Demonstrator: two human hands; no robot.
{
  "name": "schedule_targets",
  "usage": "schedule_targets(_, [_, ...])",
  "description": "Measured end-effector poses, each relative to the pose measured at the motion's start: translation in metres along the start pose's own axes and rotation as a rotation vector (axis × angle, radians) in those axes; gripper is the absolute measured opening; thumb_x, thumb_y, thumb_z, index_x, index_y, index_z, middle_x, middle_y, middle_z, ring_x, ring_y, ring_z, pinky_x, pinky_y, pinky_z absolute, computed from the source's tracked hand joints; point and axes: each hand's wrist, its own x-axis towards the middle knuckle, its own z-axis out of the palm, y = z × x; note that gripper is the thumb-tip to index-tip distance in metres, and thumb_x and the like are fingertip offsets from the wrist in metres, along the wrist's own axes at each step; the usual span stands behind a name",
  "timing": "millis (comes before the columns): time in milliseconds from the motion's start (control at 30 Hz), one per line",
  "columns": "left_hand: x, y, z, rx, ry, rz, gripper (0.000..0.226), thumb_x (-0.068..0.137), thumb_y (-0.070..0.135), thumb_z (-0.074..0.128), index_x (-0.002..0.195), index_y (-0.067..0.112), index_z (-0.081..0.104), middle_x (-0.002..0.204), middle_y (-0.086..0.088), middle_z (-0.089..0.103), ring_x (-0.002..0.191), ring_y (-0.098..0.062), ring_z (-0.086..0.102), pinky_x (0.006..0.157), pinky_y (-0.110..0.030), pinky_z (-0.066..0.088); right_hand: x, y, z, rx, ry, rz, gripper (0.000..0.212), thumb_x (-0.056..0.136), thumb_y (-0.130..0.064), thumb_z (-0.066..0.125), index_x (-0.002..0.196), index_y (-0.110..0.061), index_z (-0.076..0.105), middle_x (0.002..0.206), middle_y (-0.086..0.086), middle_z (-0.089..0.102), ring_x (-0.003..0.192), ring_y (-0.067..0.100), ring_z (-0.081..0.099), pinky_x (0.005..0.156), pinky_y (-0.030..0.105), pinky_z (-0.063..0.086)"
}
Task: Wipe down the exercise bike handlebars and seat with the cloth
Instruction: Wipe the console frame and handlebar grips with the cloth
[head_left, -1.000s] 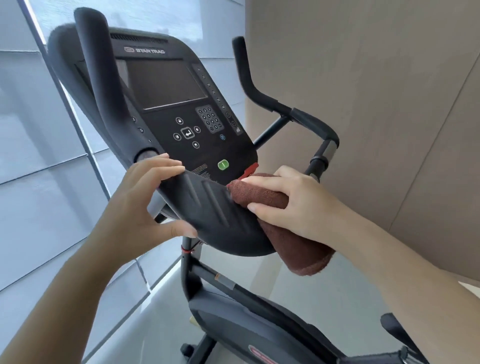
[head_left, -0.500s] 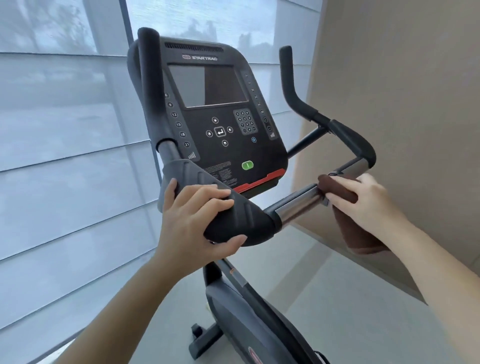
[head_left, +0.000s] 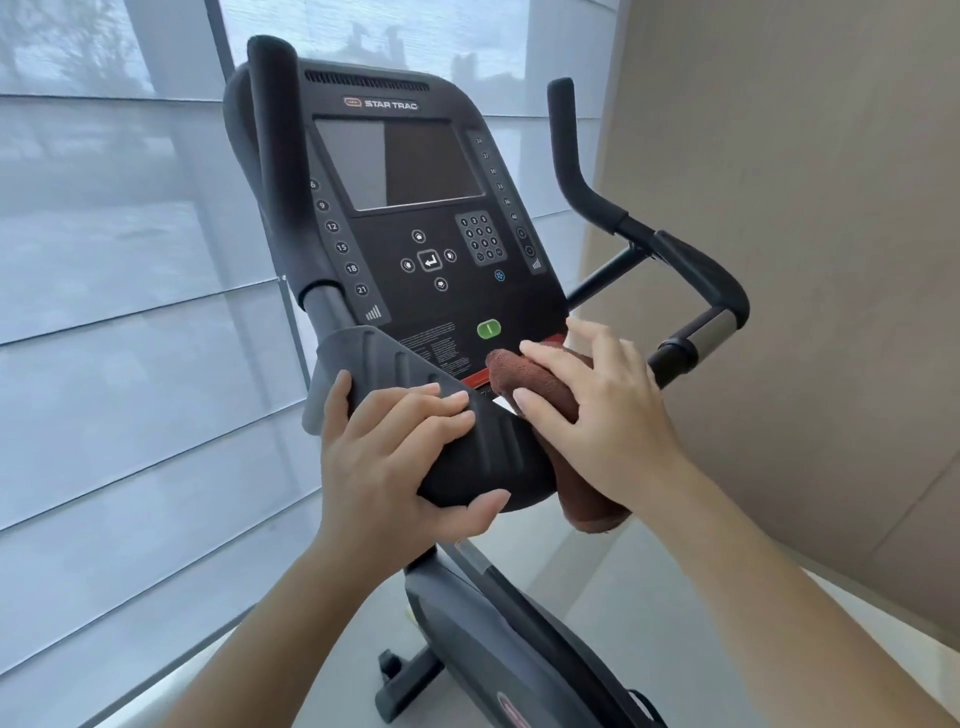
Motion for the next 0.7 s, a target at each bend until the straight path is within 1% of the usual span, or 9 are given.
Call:
schedule_targets(67, [-0.002, -0.001, 0.001, -0.003, 0.007, 0.001, 0.049, 0.066, 0.055, 0.061, 0.076, 0.009, 0.072, 0.089, -0.001, 0.071, 0.091, -0.023, 0.065, 0.097, -0.063, 0.029, -0.003, -0.002, -0.002, 0.124, 0.058, -0.077, 0.034, 0.086, -0.033, 0.054, 0.116, -0.019, 0.058, 0.126, 0.009, 0.048, 0.112, 0.029, 0.046, 0.095, 0.043, 0.04])
schedule_targets(133, [-0.003, -0.002, 0.003, -0.002, 0.012, 0.002, 0.048, 0.068, 0.055, 0.061, 0.077, 0.009, 0.072, 0.088, 0.0, 0.071, 0.095, -0.019, 0.061, 0.098, -0.062, 0.028, -0.007, -0.004, -0.002, 0.174, 0.106, -0.184, 0.026, 0.086, -0.027, 0.055, 0.106, -0.012, 0.063, 0.113, 0.008, 0.058, 0.105, 0.027, 0.053, 0.091, 0.044, 0.044])
schedule_targets(200, [-0.004, -0.003, 0.004, 0.0, 0.02, 0.004, 0.047, 0.068, 0.055, 0.061, 0.078, 0.009, 0.072, 0.088, 0.0, 0.071, 0.096, -0.017, 0.058, 0.097, -0.064, 0.029, -0.011, 0.0, -0.002, 0.158, 0.075, -0.216, 0.031, 0.085, -0.036, 0.053, 0.106, -0.017, 0.065, 0.11, 0.001, 0.063, 0.107, 0.023, 0.054, 0.093, 0.048, 0.041])
schedule_targets(267, [-0.005, -0.003, 0.004, 0.009, 0.026, 0.007, 0.047, 0.068, 0.054, 0.062, 0.078, 0.009, 0.072, 0.088, 0.0, 0.071, 0.095, -0.018, 0.06, 0.095, -0.066, 0.03, -0.013, 0.003, 0.001, 0.131, 0.041, -0.215, 0.039, 0.082, -0.046, 0.051, 0.11, -0.024, 0.064, 0.113, -0.004, 0.063, 0.113, 0.02, 0.052, 0.096, 0.048, 0.039])
schedule_targets(300, [-0.005, -0.002, 0.003, 0.012, 0.023, 0.007, 0.046, 0.069, 0.053, 0.062, 0.078, 0.009, 0.072, 0.088, 0.0, 0.071, 0.095, -0.019, 0.061, 0.095, -0.066, 0.03, -0.014, 0.005, 0.002, 0.141, 0.041, -0.221, 0.039, 0.081, -0.045, 0.051, 0.111, -0.025, 0.064, 0.113, -0.005, 0.063, 0.112, 0.02, 0.052, 0.096, 0.046, 0.041])
schedule_targets(400, [-0.003, 0.002, 0.0, 0.007, -0.013, -0.016, 0.044, 0.068, 0.05, 0.062, 0.081, 0.009, 0.072, 0.09, 0.0, 0.07, 0.097, -0.019, 0.059, 0.096, -0.066, 0.029, -0.007, 0.027, 0.001, 0.183, 0.054, -0.214, 0.034, 0.082, -0.031, 0.048, 0.109, -0.019, 0.065, 0.107, -0.001, 0.064, 0.103, 0.02, 0.053, 0.091, 0.041, 0.046])
schedule_targets(533, [-0.002, 0.007, -0.005, 0.049, -0.064, -0.041, 0.045, 0.066, 0.05, 0.062, 0.084, 0.009, 0.071, 0.093, -0.001, 0.069, 0.101, -0.018, 0.053, 0.099, -0.063, 0.029, 0.017, 0.07, -0.01, 0.139, 0.054, -0.098, 0.03, 0.08, -0.018, 0.049, 0.103, -0.015, 0.067, 0.101, 0.004, 0.065, 0.097, 0.026, 0.052, 0.087, 0.047, 0.045])
schedule_targets(633, [0.001, 0.02, -0.005, 0.098, -0.091, -0.034, 0.044, 0.069, 0.05, 0.062, 0.083, 0.009, 0.07, 0.094, -0.004, 0.068, 0.096, -0.021, 0.055, 0.1, -0.055, 0.031, 0.016, 0.071, -0.006, 0.131, 0.105, -0.146, 0.031, 0.08, -0.022, 0.046, 0.1, -0.016, 0.069, 0.098, 0.004, 0.066, 0.094, 0.025, 0.054, 0.085, 0.046, 0.046])
schedule_targets(700, [0.003, 0.035, 0.0, 0.152, -0.098, -0.017, 0.04, 0.073, 0.048, 0.062, 0.081, 0.009, 0.069, 0.093, -0.005, 0.068, 0.091, -0.023, 0.059, 0.098, -0.051, 0.034, 0.005, 0.056, 0.006, 0.176, 0.169, -0.233, 0.031, 0.079, -0.025, 0.047, 0.098, -0.017, 0.069, 0.096, 0.001, 0.067, 0.092, 0.022, 0.055, 0.084, 0.04, 0.047])
